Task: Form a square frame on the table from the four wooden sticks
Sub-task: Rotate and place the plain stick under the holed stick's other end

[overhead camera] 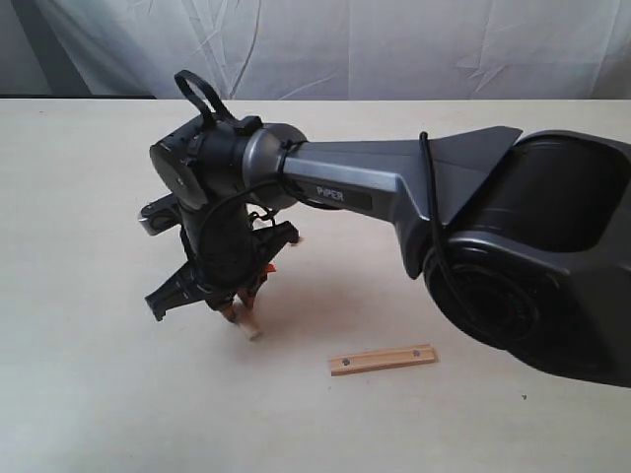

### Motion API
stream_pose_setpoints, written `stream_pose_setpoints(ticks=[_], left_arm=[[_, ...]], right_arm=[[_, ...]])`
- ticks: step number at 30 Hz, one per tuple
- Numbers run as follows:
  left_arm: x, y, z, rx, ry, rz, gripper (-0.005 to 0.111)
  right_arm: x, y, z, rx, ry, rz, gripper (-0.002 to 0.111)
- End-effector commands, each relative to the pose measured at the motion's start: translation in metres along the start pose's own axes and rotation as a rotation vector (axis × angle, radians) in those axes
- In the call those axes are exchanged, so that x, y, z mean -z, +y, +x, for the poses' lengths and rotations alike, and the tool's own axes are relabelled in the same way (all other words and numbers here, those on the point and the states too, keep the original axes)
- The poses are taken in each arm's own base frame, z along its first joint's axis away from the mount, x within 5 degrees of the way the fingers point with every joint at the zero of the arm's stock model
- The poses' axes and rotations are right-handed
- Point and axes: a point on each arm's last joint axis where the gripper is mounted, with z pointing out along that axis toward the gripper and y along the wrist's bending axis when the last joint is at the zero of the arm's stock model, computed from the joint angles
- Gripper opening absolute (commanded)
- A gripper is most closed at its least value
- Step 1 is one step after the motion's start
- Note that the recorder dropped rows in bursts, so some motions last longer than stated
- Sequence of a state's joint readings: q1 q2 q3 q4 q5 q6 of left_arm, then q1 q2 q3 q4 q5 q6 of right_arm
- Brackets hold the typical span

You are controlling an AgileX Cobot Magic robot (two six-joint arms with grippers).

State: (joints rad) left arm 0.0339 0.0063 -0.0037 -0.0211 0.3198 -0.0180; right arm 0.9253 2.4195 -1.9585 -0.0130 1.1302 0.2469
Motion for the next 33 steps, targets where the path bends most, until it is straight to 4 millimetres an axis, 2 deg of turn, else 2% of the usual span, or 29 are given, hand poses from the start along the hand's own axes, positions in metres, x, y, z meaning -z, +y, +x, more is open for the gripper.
stream_pose_setpoints(ticks=[1,4,7,15,22,29,31,33], left_arm=[[0.000,0.000,0.000,0.002,-0.015,-0.003,0.000],[0.000,0.000,0.000,0.002,-0.015,-0.003,0.000],[0.000,0.000,0.000,0.002,-0.015,-0.003,0.000],[0.000,0.000,0.000,0.002,-0.015,-0.003,0.000],[0.000,0.000,0.000,0.002,-0.015,-0.003,0.000],[0.000,0.000,0.000,0.002,-0.015,-0.003,0.000],[0.000,0.000,0.000,0.002,-0.015,-0.003,0.000],[0.000,0.000,0.000,0.002,-0.015,-0.003,0.000]], right_arm=[[0.022,-0.021,-0.007,0.033,-0.075,0.109,0.000],[0.042,-0.037,-0.021,-0.004,-0.139,0.067,0.000],[0.045,-0.038,-0.029,0.015,-0.179,-0.032,0.000],[0.023,-0.035,-0.041,0.040,-0.206,-0.049,0.000],[0.016,-0.034,-0.047,0.041,-0.265,-0.052,0.000],[0.005,-0.035,-0.047,0.043,-0.250,-0.046,0.001],[0.005,-0.035,-0.047,0.043,-0.251,-0.046,0.003],[0.005,-0.035,-0.047,0.043,-0.251,-0.046,0.014]])
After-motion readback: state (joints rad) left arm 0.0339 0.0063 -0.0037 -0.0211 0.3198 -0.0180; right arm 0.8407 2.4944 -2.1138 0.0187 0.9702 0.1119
